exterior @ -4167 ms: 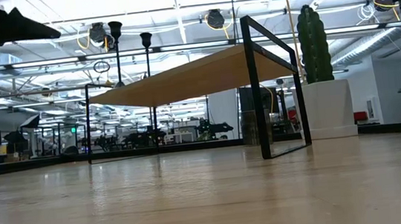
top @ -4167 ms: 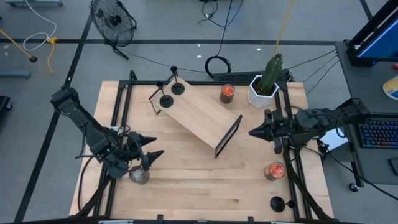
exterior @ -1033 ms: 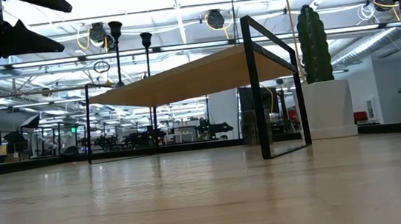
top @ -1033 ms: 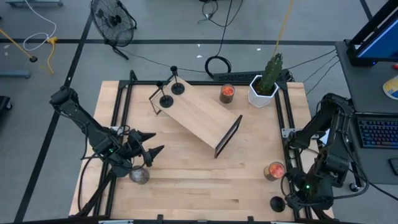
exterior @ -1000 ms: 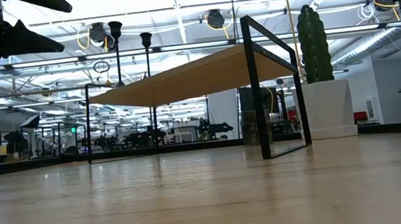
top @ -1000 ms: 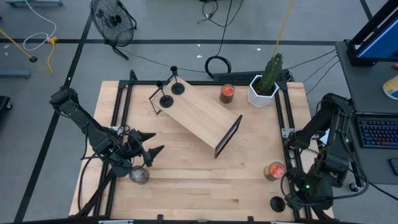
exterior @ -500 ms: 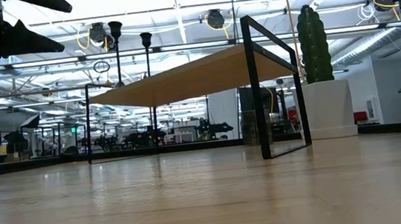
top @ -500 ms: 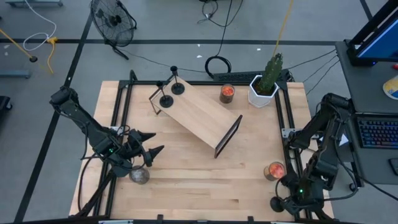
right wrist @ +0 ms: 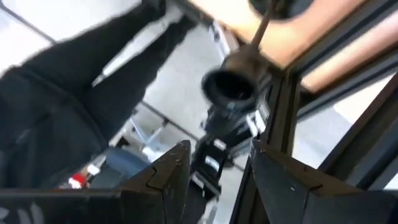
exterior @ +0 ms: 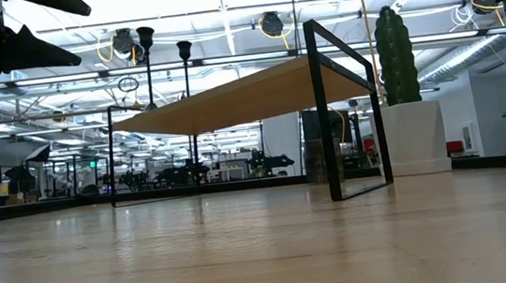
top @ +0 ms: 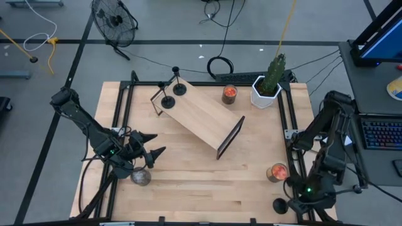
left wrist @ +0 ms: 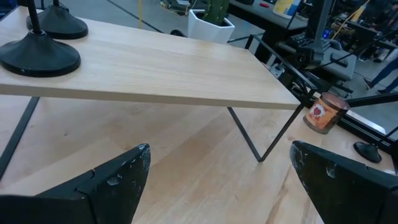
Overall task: Pick & Place candle stick holders
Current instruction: Put the black candle holder on the shelf
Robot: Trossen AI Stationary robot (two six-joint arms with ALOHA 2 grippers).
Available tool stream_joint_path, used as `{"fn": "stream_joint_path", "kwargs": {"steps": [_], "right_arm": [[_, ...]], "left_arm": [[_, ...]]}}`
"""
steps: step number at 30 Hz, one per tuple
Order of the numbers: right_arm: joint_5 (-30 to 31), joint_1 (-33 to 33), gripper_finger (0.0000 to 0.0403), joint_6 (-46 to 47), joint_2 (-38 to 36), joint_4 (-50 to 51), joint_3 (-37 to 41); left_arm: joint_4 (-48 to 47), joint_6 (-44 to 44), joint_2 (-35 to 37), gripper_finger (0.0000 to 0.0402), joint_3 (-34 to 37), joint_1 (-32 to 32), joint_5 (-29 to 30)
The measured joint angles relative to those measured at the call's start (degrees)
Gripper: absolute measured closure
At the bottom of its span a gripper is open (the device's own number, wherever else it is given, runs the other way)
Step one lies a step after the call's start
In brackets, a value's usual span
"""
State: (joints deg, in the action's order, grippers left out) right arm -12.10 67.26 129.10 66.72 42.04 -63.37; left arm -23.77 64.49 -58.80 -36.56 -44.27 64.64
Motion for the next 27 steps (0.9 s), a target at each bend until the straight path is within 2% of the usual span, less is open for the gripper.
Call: {"fn": "stream_joint_path", "kwargs": {"steps": [3, 11, 22, 27], "right_arm": [[3.11, 0.04, 0.0241, 0.13, -0.97, 2.03, 0.00], [2.90, -0.02, 0.0240, -0.77, -1.07, 4.99, 1.35], [2.88, -0.02, 0.0238, -2.31, -1.03, 2.41, 6.79], [3.12, -0.04, 0.0242, -2.89, -1.27, -1.99, 9.70]], "left_arm": [[0.00, -0.08, 0.00, 0.0009, 0.00, 0.00, 0.00], [0.00, -0.14, 0.00, 0.0009, 0.00, 0.00, 0.00], [0.00, -0.24, 0.00, 0.0009, -0.02, 0.00, 0.46], [-0.01, -0.21, 0.00, 0.0009, -0.02, 0.01, 1.16]]}}
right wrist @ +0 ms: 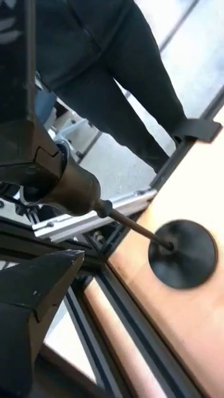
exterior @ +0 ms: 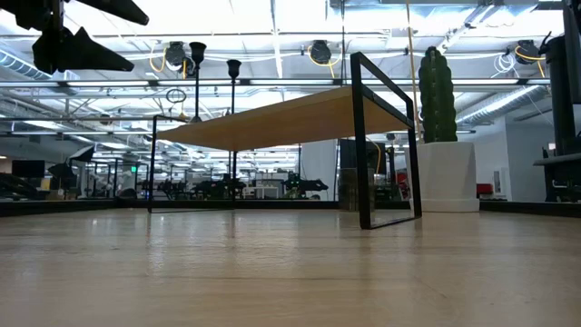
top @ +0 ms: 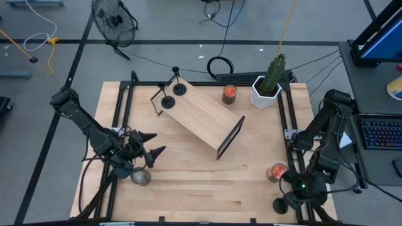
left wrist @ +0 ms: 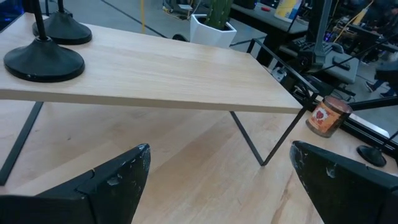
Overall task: Pick & Place candle stick holders
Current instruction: Put the black candle holder on the shelf
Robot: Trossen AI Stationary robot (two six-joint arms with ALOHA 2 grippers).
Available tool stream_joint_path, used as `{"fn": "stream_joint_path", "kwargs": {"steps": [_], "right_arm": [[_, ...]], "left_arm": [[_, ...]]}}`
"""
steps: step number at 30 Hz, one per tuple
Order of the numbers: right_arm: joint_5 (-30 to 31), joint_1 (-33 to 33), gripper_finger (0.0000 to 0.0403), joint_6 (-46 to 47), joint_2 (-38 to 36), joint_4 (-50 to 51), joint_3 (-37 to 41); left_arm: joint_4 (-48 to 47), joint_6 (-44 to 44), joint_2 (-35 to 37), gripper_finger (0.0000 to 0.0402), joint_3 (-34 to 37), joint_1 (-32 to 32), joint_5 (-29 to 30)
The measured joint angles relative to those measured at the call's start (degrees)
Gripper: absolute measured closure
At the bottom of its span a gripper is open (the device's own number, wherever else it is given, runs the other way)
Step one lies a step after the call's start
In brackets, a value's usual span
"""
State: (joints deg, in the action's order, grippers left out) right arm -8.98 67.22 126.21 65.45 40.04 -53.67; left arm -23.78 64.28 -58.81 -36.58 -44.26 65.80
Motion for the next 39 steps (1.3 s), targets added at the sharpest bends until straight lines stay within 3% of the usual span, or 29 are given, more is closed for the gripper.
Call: {"fn": "stream_joint_path", "kwargs": {"steps": [11, 22, 30, 39], "right_arm": [[-0.04, 0.00, 0.0253, 0.45, 0.02, -3.77, 2.43], [-1.18, 0.00, 0.0385, 1.89, 0.09, -2.22, 2.56], [-2.01, -0.37, 0.0387, 3.27, 0.14, -3.14, 2.58], [-3.14, -5.96, 0.0393, -3.12, -1.55, -6.82, 2.69]], "left_arm": [[0.01, 0.10, 0.00, 0.0009, 0.00, -0.01, 0.29], [0.01, 0.05, 0.02, 0.0009, 0.00, -0.01, 0.33], [0.64, 0.44, 0.01, 0.0009, 0.00, 0.37, 0.68], [1.83, 0.53, 0.00, 0.0009, 0.00, 2.69, -1.26]]}}
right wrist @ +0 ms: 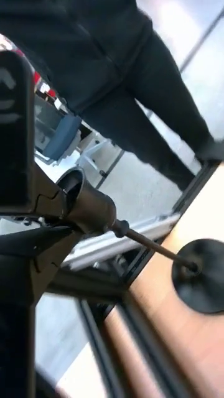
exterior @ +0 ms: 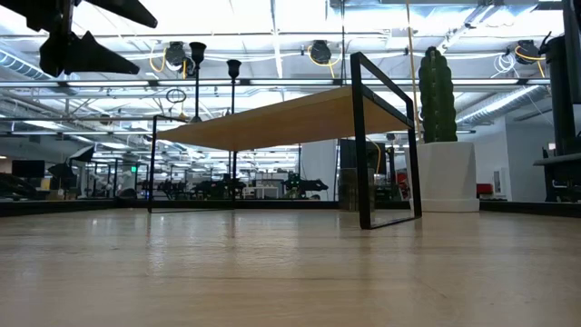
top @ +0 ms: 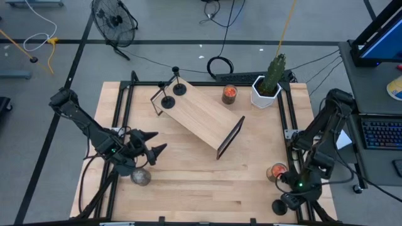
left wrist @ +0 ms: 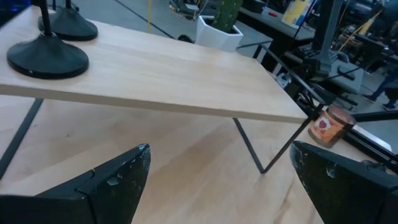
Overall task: Pick & Place candle stick holders
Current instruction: Put the black candle holder on the shelf
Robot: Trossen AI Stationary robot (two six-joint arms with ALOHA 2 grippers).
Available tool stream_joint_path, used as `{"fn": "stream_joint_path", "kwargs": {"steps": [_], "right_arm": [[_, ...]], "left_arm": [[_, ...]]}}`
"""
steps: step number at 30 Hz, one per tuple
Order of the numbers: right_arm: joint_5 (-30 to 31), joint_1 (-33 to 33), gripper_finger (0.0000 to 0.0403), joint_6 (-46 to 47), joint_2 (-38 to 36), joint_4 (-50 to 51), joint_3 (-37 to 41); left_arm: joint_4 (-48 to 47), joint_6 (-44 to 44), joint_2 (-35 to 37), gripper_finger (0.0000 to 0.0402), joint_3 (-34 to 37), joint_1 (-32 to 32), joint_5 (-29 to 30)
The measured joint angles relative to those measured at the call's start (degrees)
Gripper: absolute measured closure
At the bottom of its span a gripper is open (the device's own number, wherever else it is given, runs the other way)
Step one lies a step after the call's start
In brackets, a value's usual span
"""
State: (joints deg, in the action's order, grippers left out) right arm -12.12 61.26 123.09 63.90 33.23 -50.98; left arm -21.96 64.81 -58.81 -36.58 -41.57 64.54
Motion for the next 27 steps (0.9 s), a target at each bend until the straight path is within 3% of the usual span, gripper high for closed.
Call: {"fn": "stream_joint_path", "kwargs": {"steps": [15, 27], "right_arm": [[2.85, -14.77, 0.0398, -19.90, -0.44, -4.28, 0.04], [-0.10, -13.55, 0.0401, -18.06, -0.55, -3.98, -0.04]], "left_arm": [[3.86, -1.93, 0.00, 0.0009, -0.02, 1.91, -0.24], [3.85, -4.25, 0.00, 0.0009, -0.02, 1.91, -4.00]]}}
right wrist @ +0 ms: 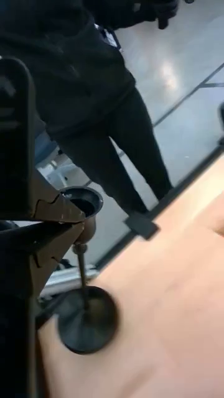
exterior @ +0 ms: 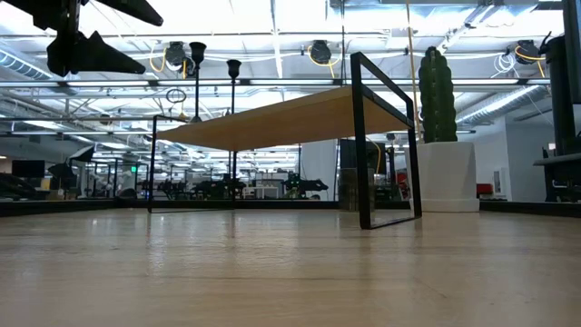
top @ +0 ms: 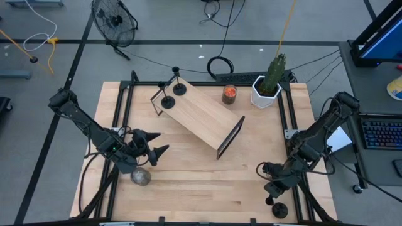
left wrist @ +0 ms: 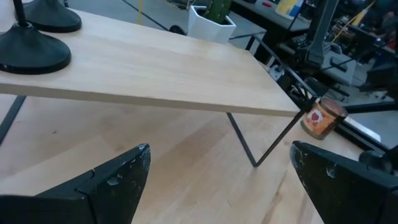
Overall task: Pick & Place candle stick holders
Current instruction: Put the black candle holder on the shelf
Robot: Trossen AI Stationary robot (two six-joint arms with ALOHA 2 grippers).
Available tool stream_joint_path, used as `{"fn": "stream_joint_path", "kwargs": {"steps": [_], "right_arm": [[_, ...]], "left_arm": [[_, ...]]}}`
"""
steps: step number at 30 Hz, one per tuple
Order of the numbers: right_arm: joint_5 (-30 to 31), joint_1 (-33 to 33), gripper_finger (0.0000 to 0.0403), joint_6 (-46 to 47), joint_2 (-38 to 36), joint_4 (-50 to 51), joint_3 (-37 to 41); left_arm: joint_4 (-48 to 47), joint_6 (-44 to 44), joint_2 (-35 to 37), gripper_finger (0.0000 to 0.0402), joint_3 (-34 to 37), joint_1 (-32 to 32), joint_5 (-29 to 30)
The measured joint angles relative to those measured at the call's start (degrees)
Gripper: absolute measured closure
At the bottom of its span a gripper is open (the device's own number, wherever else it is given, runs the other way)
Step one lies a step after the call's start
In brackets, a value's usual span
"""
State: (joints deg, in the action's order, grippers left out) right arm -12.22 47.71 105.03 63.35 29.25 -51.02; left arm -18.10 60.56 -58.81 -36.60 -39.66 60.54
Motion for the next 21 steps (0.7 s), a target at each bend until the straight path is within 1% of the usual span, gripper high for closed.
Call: {"fn": "stream_joint_path", "kwargs": {"steps": [3, 8, 14, 21], "right_arm": [[-1.28, 1.18, 0.0401, 2.14, -0.02, -0.06, -0.03], [-1.47, 3.40, 0.0402, 4.67, -0.09, 1.27, -0.13], [-1.60, 6.26, 0.0403, 8.30, -0.75, 1.73, -0.14], [-2.04, 9.75, 0.0403, 13.08, -1.14, 2.06, -0.12]], "left_arm": [[0.01, -0.31, 0.00, 0.0009, 0.00, 0.00, -0.02], [0.22, -0.34, 0.00, 0.0009, 0.00, 0.72, -0.03], [2.92, -0.49, 0.00, 0.0009, 0.00, 2.76, -0.06], [5.16, -3.73, 0.00, 0.0009, 0.00, 4.94, -1.20]]}}
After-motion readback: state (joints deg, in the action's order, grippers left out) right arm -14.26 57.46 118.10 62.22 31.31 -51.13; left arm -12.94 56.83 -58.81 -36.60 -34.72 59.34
